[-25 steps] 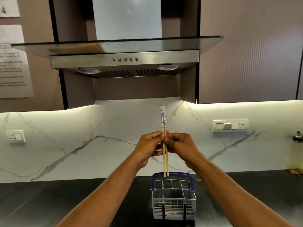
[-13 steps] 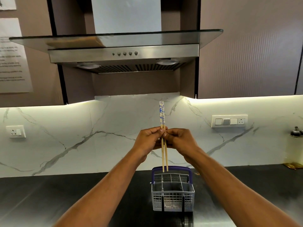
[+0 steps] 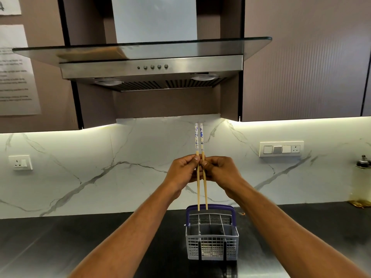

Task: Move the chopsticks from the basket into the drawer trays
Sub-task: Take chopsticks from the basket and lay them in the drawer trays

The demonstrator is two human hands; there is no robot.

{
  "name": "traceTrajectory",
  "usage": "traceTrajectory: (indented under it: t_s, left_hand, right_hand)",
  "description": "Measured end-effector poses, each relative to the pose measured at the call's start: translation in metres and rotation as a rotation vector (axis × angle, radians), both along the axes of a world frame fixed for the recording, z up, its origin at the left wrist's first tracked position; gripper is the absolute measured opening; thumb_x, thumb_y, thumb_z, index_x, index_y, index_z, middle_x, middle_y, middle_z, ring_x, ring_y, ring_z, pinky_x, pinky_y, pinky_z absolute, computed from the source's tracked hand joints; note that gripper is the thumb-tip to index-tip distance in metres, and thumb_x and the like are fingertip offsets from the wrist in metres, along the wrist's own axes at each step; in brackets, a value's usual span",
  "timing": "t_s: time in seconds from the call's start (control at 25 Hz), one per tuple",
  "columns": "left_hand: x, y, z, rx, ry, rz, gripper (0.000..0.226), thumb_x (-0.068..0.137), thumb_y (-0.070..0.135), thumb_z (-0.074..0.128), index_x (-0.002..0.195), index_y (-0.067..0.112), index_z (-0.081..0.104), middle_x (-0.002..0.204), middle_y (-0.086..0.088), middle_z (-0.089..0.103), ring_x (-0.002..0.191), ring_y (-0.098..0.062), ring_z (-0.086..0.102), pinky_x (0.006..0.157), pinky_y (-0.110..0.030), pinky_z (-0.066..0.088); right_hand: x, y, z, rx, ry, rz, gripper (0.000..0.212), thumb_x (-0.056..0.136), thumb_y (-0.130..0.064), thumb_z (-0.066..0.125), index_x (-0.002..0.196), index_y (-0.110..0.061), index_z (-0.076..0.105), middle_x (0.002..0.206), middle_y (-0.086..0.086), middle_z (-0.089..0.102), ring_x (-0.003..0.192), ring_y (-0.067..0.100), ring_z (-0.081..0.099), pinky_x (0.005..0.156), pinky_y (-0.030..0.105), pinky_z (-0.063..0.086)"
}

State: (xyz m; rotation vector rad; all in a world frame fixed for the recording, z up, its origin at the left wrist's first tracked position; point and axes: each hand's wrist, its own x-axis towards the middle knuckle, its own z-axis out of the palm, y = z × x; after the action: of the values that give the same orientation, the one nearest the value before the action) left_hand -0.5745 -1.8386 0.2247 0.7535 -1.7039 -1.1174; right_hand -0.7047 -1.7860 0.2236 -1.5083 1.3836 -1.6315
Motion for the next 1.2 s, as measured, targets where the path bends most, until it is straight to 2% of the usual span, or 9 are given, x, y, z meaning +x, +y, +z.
traceTrajectory:
  t_s: [0.44,0.56,0.72,0.84,1.0,1.2]
  left_hand:
    - [0.005,0.001,0.003,-0.007,-0.009,0.008,0.029,0.103,0.028,0.047,0.120,0.018,0.069,0.099,-0.006,0.076,0.088,-0.021,0.075,0.089,-0.043,0.059]
    - [0.020,0.001,-0.001,0.036,-0.002,-0.024,0.030,0.104,0.027,0.044,0.122,0.017,0.066,0.109,-0.006,0.075,0.092,-0.020,0.076,0.088,-0.040,0.060]
    - [0.049,-0.012,-0.001,0.118,0.069,-0.006,0.027,0.105,0.023,0.043,0.117,0.015,0.067,0.115,-0.010,0.073,0.095,-0.023,0.075,0.088,-0.041,0.059]
    - [0.056,-0.013,-0.006,0.141,0.090,-0.014,0.027,0.105,0.021,0.043,0.116,0.014,0.067,0.114,-0.010,0.074,0.096,-0.026,0.075,0.090,-0.044,0.058]
    - [0.065,0.009,-0.059,0.253,0.073,-0.039,0.027,0.105,0.021,0.043,0.114,0.015,0.068,0.109,-0.009,0.076,0.096,-0.030,0.075,0.087,-0.043,0.058]
    - [0.101,0.069,-0.200,0.479,-0.038,-0.002,0.025,0.104,0.019,0.045,0.114,0.014,0.068,0.106,-0.012,0.076,0.093,-0.028,0.074,0.085,-0.040,0.059]
  right_hand:
    - [0.005,0.002,0.004,0.001,0.017,-0.015,0.021,0.099,-0.013,0.055,0.089,-0.014,0.074,0.085,0.012,0.077,0.077,0.022,0.076,0.079,0.033,0.062]
    - [-0.002,0.008,-0.006,0.042,-0.023,-0.020,0.018,0.099,-0.011,0.054,0.097,-0.006,0.072,0.087,0.015,0.075,0.078,0.023,0.075,0.076,0.030,0.062]
    - [-0.022,0.019,-0.015,0.127,-0.125,-0.054,0.015,0.098,-0.007,0.054,0.100,-0.001,0.068,0.091,0.016,0.073,0.078,0.021,0.072,0.062,0.019,0.059]
    - [-0.027,0.021,-0.014,0.141,-0.133,-0.070,0.018,0.099,-0.007,0.054,0.106,0.002,0.067,0.091,0.015,0.073,0.079,0.021,0.073,0.064,0.020,0.060]
    - [-0.026,0.044,-0.055,0.292,-0.194,0.005,0.016,0.098,-0.010,0.056,0.106,-0.004,0.069,0.094,0.015,0.076,0.087,0.024,0.075,0.080,0.032,0.061]
    - [-0.012,0.117,-0.207,0.630,-0.223,0.038,0.015,0.097,-0.012,0.059,0.102,-0.007,0.071,0.094,0.013,0.076,0.089,0.024,0.075,0.083,0.038,0.060]
